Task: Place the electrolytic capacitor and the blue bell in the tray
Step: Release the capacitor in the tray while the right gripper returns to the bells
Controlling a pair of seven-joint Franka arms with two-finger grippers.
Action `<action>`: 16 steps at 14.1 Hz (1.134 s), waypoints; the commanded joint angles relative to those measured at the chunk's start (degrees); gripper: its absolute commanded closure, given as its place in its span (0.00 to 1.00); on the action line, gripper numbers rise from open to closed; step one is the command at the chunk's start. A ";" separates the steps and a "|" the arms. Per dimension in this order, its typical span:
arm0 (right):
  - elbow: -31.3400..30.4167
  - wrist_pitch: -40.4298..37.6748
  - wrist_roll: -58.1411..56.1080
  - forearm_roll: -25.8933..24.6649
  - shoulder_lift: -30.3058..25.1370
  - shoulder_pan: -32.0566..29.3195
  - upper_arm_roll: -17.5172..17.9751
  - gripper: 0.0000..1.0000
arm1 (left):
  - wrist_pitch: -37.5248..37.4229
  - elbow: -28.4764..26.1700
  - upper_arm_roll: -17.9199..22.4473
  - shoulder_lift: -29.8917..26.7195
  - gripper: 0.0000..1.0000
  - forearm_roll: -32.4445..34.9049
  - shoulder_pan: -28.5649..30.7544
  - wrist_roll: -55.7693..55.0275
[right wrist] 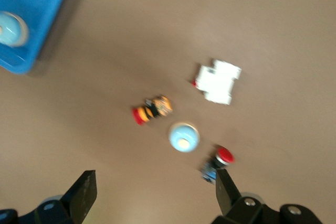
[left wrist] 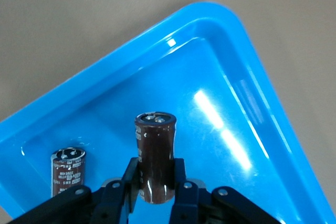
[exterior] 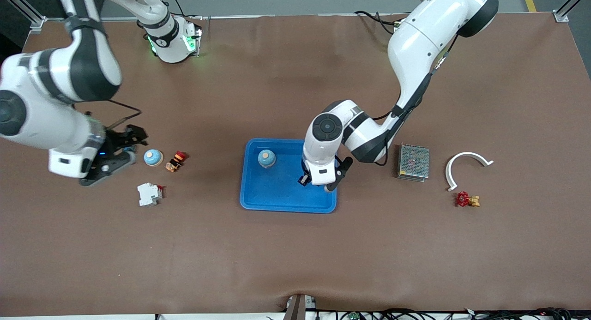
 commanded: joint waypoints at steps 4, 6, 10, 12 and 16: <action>-8.32 4.67 -5.20 -0.54 -2.22 -10.07 1.28 0.00 | -0.02 1.50 0.54 2.25 0.69 0.28 0.42 2.02; -18.14 13.97 -1.79 -0.37 -5.82 -10.69 1.28 0.00 | -0.02 1.58 0.54 1.99 0.00 0.28 0.50 1.94; -26.62 22.71 7.43 0.95 -7.86 -10.43 1.45 0.00 | -1.77 1.85 0.45 -0.64 0.00 0.81 2.34 6.58; -28.64 23.77 8.16 1.21 -8.73 -10.34 1.46 0.00 | -5.28 1.85 0.01 -3.44 0.00 0.81 4.54 11.14; -36.10 32.54 8.16 1.74 -9.27 -9.82 1.63 0.00 | -14.23 1.41 0.10 -11.26 0.00 0.90 9.20 27.03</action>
